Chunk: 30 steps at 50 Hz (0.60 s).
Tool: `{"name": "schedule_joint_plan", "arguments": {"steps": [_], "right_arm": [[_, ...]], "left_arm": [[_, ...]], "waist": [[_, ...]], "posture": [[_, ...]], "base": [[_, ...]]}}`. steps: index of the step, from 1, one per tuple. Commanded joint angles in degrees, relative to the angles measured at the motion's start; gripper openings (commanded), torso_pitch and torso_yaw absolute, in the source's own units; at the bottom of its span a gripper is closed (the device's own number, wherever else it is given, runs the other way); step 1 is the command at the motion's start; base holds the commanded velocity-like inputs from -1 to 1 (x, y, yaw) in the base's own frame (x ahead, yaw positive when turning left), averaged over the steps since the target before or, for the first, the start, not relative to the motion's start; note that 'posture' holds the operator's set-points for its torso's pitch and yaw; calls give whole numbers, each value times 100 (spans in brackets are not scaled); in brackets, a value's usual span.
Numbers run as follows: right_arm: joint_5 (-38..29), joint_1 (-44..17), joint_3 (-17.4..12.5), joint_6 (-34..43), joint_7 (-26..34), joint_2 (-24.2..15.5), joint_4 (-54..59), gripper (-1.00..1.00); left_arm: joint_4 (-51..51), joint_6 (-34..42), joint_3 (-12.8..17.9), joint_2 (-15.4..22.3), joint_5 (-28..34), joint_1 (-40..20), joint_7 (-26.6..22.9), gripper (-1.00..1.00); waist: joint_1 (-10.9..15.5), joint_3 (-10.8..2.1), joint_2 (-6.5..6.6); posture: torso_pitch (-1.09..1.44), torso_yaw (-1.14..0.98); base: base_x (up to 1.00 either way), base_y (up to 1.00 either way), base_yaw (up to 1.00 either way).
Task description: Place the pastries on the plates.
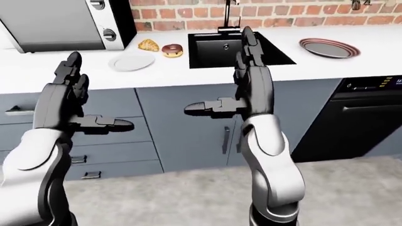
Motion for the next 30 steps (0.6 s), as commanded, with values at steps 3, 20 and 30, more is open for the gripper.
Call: {"name": "schedule_joint_plan", "arguments": {"steps": [3, 20, 30], "right_arm": [[11, -216, 116, -209, 46, 8, -181, 100], [16, -162, 110, -208, 63, 52, -265, 100], [31, -180, 119, -164, 65, 14, -314, 100]], "left_arm": [[-180, -184, 97, 51, 144, -152, 25, 100], [-272, -145, 84, 4, 264, -69, -51, 100], [-230, -132, 68, 4, 313, -123, -86, 100]], "waist": [[-23, 14, 295], [243, -98, -55], [53, 22, 90]], "posture": [[0, 0], [0, 0], [0, 0]], "base": [[33, 13, 0], [39, 14, 0], [40, 1, 0]]}}
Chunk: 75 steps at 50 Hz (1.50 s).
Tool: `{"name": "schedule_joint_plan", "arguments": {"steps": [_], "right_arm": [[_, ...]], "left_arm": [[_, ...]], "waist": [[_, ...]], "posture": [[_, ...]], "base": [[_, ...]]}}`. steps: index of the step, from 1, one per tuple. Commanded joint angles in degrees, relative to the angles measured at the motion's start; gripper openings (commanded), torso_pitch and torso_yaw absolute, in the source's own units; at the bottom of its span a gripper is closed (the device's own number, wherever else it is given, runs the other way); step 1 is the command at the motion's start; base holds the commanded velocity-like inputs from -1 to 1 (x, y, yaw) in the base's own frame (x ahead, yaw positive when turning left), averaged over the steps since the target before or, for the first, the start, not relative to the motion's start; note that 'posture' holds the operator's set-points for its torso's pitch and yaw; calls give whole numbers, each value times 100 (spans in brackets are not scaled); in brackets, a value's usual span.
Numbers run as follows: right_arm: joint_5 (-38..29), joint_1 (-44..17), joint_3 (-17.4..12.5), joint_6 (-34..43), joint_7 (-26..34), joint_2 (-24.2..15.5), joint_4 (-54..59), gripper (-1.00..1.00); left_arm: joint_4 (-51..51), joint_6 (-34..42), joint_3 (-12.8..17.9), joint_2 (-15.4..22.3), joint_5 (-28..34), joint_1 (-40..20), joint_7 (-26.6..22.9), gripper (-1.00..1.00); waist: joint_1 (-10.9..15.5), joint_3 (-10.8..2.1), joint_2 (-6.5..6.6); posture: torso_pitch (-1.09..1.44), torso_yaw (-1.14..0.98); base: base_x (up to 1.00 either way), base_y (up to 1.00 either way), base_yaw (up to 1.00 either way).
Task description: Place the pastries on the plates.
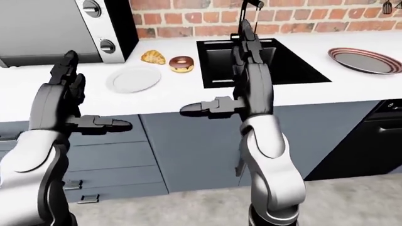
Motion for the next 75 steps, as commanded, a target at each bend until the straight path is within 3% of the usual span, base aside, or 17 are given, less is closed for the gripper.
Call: {"name": "schedule_joint_plan", "arguments": {"steps": [1, 6, 9, 19, 25, 29, 31, 39, 40, 47, 51, 52, 56, 63, 67, 70, 75], "right_arm": [[14, -125, 44, -105, 34, -13, -155, 100], [-22, -141, 52, -86, 40, 13, -162, 100], [-24, -125, 56, -119, 56, 20, -164, 100], [-189, -98, 98, -204, 218, -6, -62, 100], [-208, -147, 90, -276, 243, 46, -68, 100], [-79, -87, 41, -359, 136, 34, -107, 100], [-109, -92, 86, -341, 150, -2, -138, 100], [-118, 1, 83, -452, 167, 62, -111, 100], [-78, -88, 47, -328, 144, 59, -146, 100], [-26, -57, 61, -332, 106, 48, -191, 100], [-6, -37, 46, -305, 104, 28, -226, 100], [-4, -21, 47, -333, 102, 38, -208, 100], [53, -55, -1, -349, 33, 85, -173, 100], [57, -136, 1, -284, 2, -12, -142, 100], [-16, -139, -2, -324, 5, -24, -90, 100], [-134, -132, -4, -400, 31, -57, -85, 100], [-90, -92, -37, -403, 9, -26, -132, 100]], "left_arm": [[-119, -172, 50, 52, 71, -118, 48, 100], [-260, -158, 122, 66, 82, 26, 20, 100], [-284, -138, 144, 64, 69, 12, 18, 100], [-105, -193, 124, 89, 29, -83, 57, 100], [-120, -195, 186, 108, 10, -85, 66, 100], [-196, -139, 190, 137, 17, -47, 60, 100], [-216, -126, 195, 134, 13, -42, 60, 100], [-169, -158, 135, 115, 46, -28, 77, 100], [-176, -157, 130, 114, 53, -19, 69, 100], [-276, -90, 129, 112, 117, 21, 5, 100], [-300, -88, 124, 103, 143, 36, -12, 100], [-307, -81, 122, 100, 146, 35, -19, 100], [-254, -78, 118, 111, 171, -26, -24, 100], [-291, 0, 159, 162, 188, -79, -88, 100], [-220, -74, 171, 153, 171, -76, -71, 100], [-218, -121, 185, 134, 152, -22, -56, 100], [-306, -43, 186, 163, 162, -20, -79, 100]], "waist": [[4, -64, 18], [42, -339, 350], [108, -113, 439], [198, -203, -174], [118, -270, -310], [23, -58, -41], [29, -169, 365], [71, -140, -422], [40, -178, -198], [23, -160, -59], [-22, -270, 586], [35, -231, 391], [68, -43, 332], [97, -38, 104], [191, -112, -251], [225, -284, -96], [128, -185, -21]], "posture": [[0, 0], [0, 0], [0, 0], [0, 0], [0, 0], [0, 0], [0, 0], [0, 0], [0, 0], [0, 0], [0, 0], [0, 0], [0, 0], [0, 0], [0, 0], [0, 0], [0, 0]], "base": [[41, 18, 0], [37, 30, 0], [24, 33, 0], [15, 33, 0], [3, 32, 0], [0, 0, 0], [0, 0, 0], [3, 21, 0], [11, 23, 0], [17, 24, 0], [17, 24, 0], [16, 24, 0], [13, 12, 0], [0, 0, 0], [0, 0, 0], [0, 0, 5], [0, 0, 42]]}}
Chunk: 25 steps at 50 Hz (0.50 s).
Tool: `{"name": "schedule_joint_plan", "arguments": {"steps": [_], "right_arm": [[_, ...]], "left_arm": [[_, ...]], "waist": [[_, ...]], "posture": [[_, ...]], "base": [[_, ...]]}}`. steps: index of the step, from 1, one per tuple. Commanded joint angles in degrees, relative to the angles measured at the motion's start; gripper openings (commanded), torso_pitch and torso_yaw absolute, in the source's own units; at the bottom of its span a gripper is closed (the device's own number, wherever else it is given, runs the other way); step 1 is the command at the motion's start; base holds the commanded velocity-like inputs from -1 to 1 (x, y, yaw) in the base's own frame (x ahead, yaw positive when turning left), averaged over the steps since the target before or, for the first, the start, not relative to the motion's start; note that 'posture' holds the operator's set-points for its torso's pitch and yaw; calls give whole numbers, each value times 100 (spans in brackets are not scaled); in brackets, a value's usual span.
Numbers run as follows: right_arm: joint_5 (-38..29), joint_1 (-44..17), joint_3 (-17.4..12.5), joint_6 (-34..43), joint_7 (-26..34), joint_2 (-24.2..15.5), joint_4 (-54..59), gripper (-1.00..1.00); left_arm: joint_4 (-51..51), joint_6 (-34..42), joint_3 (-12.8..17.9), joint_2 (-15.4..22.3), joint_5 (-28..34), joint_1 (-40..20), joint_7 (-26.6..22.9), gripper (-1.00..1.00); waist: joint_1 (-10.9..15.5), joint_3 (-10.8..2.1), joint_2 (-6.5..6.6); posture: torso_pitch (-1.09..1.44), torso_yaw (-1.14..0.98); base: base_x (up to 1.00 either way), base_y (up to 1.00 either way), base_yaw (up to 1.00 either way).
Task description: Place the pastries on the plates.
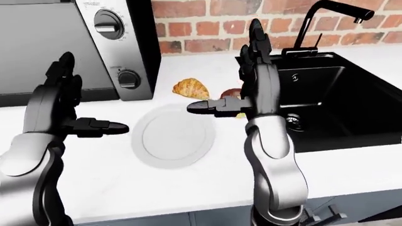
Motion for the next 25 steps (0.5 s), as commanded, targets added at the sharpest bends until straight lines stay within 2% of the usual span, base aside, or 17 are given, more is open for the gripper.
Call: {"name": "schedule_joint_plan", "arguments": {"steps": [1, 2, 3, 4, 5, 6, 7, 8, 11, 12, 17, 18, 20, 22, 25], "right_arm": [[102, -180, 102, -196, 51, 13, -176, 100], [86, -166, 121, -213, 62, -5, -167, 100], [118, -194, 103, -170, 51, 6, -169, 100], [22, -200, 105, -98, -14, -41, -146, 100], [26, -181, 104, -164, 22, -39, -110, 100], [37, -187, 83, -141, 2, -24, -135, 100], [-33, 22, 162, -368, 47, -7, -103, 100], [-35, 50, 143, -383, 38, 26, -108, 100], [-44, -110, 127, -201, 7, 25, -126, 100], [-47, -137, 114, -147, -2, 9, -127, 100], [-70, -507, -84, 334, -81, -216, -139, 100], [-77, -949, -132, 755, -75, -408, -75, 100], [-119, -1415, -112, 1185, -5, -617, 85, 100], [-290, -1915, -40, 1245, 24, -725, 586, 100], [-814, -2828, 335, 1253, 513, -1080, 1707, 100]], "left_arm": [[-131, -130, 107, 84, 121, -119, 76, 100], [-128, -137, 113, 79, 122, -126, 79, 100], [-103, -143, 104, 85, 129, -138, 81, 100], [-89, -147, 102, 76, 130, -147, 86, 100], [-79, -158, 102, 67, 128, -147, 92, 100], [-79, -165, 106, 67, 130, -134, 93, 100], [-79, -175, 106, 66, 133, -119, 93, 100], [-75, -186, 109, 58, 131, -109, 97, 100], [-115, -178, 117, 55, 131, -79, 86, 100], [-139, -170, 119, 57, 132, -67, 81, 100], [-150, -205, 108, 42, 132, -21, 74, 100], [-144, -215, 114, 40, 127, -17, 69, 100], [-135, -207, 133, 41, 124, -28, 70, 100], [-125, -216, 156, 51, 112, -30, 70, 100], [-141, -185, 197, 77, 93, -57, 60, 100]], "waist": [[42, -121, -93], [4, -120, -69], [-19, -50, -8], [-51, -74, 44], [-80, -124, 172], [-66, -72, 196], [-52, -66, 25], [-58, -106, 24], [-19, -132, -135], [3, -116, -162], [46, -134, -126], [48, -133, -120], [55, -130, -114], [52, -67, -90], [-13, -34, -53]], "posture": [[0, 0], [0, 0], [0, 0], [0, 0], [0, 0], [0, 0], [0, 0], [0, 0], [0, 0], [0, 0], [0, 0], [0, 0], [0, 0], [0, 0], [0, 0]], "base": [[0, 0, 40], [0, 0, 15], [0, 0, 0], [0, 0, 0], [0, 0, 0], [0, 0, 0], [0, 0, 0], [0, 0, 0], [0, 0, 0], [0, 0, 0], [0, 0, 0], [0, 0, 0], [0, 0, 0], [0, 0, 0], [0, 0, 0]]}}
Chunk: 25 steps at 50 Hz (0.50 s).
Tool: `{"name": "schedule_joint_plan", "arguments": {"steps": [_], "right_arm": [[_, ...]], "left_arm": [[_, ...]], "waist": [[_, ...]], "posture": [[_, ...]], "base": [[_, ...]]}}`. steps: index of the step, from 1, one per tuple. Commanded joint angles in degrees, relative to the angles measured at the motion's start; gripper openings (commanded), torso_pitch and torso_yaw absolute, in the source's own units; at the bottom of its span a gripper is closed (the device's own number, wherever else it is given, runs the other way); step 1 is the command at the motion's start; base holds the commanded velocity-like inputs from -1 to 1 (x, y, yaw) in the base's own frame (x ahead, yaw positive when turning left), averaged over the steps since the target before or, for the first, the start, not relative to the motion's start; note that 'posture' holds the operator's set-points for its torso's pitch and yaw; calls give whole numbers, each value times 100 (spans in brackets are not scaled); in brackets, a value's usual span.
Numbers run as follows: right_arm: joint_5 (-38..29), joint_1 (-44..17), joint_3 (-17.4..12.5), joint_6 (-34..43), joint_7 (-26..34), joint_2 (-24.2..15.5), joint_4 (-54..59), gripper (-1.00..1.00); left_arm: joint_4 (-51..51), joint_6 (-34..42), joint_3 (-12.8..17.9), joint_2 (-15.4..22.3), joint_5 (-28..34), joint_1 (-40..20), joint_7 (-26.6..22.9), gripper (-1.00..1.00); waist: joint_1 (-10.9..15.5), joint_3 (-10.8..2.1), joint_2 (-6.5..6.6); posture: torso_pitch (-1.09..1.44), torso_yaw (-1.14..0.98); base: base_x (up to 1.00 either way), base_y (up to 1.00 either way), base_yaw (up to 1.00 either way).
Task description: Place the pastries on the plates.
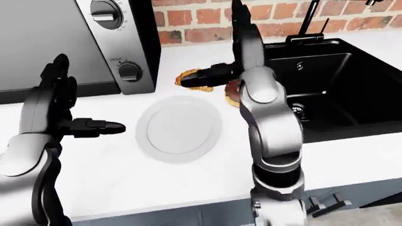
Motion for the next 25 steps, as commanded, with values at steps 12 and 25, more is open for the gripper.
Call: {"name": "schedule_joint_plan", "arguments": {"steps": [12, 25], "right_arm": [[-2419, -3551, 189, -3880, 820, 790, 6412, 100], [-2745, -4455, 59, -5419, 113, 1400, 9186, 100]], "left_arm": [[-209, -88, 95, 117, -46, -181, 67, 100], [-471, -22, 177, 119, -75, 40, 46, 100]], "waist": [[14, -218, 40], [54, -213, 60]], "posture": [[0, 0], [0, 0]], "base": [[0, 0, 0], [0, 0, 0]]}}
